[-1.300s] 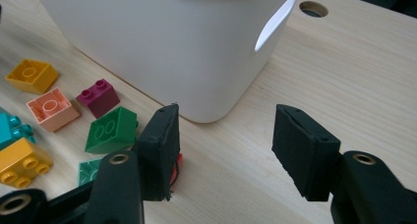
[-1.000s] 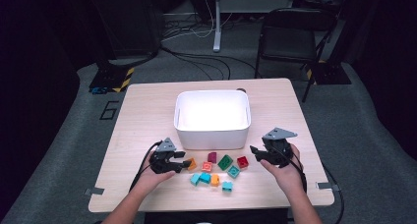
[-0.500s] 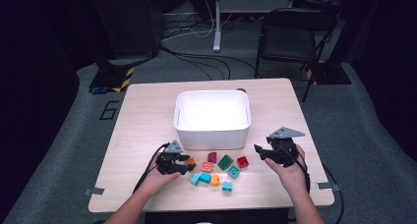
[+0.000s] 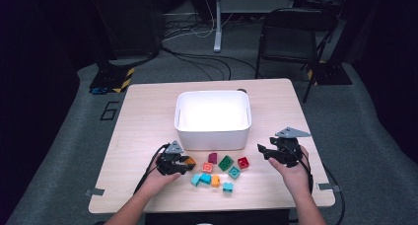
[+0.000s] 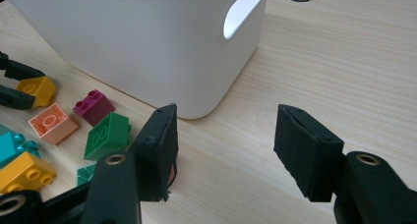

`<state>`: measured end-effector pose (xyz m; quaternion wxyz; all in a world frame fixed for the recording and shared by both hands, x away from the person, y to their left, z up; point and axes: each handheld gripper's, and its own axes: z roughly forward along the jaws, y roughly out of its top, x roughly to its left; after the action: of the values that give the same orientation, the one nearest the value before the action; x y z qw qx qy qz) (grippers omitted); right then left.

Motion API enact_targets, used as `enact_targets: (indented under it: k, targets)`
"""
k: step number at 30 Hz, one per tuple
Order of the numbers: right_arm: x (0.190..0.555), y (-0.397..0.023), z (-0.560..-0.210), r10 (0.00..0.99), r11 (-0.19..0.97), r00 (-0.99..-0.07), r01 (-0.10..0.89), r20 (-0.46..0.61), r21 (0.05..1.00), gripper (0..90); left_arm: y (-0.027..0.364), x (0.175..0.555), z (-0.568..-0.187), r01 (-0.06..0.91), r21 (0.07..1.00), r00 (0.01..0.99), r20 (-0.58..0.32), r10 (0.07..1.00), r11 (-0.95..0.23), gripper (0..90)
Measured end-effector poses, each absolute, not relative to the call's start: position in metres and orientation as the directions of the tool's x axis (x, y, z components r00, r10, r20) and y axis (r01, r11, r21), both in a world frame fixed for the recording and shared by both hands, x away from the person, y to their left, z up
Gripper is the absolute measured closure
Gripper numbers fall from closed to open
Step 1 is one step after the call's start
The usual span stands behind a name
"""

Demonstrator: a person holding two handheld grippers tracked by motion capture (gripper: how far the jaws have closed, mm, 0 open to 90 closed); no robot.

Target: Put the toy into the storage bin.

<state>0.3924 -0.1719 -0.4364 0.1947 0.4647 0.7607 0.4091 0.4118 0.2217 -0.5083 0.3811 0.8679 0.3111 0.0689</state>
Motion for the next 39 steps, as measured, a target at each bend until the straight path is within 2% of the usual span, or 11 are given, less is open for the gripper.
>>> enact_targets:
  k: [15,21,24,28,31,39]
  targets:
    - [0.392,-0.173,-0.439,0.871,0.244,-0.487,0.556,0.073,0.795,40.5,0.228,0.405,-0.467,0.479,0.741,0.797,-0.143,0.587,-0.470,58.8]
    - [0.392,-0.172,-0.440,0.870,0.244,-0.487,0.560,0.076,0.792,40.4,0.230,0.405,-0.443,0.468,0.744,0.799,-0.125,0.588,-0.477,58.8]
    - [0.392,-0.172,-0.441,0.870,0.246,-0.487,0.561,0.075,0.791,40.4,0.231,0.406,-0.424,0.450,0.753,0.802,-0.104,0.589,-0.481,58.8]
    - [0.392,-0.173,-0.441,0.871,0.244,-0.485,0.560,0.075,0.792,40.4,0.233,0.409,-0.407,0.452,0.763,0.802,-0.121,0.585,-0.463,58.8]
    - [0.392,-0.172,-0.441,0.871,0.244,-0.485,0.562,0.076,0.790,40.2,0.233,0.411,-0.400,0.456,0.773,0.801,-0.141,0.582,-0.441,58.8]
    - [0.393,-0.171,-0.443,0.869,0.252,-0.490,0.563,0.072,0.787,40.2,0.229,0.421,-0.374,0.430,0.781,0.813,-0.117,0.571,-0.453,58.8]
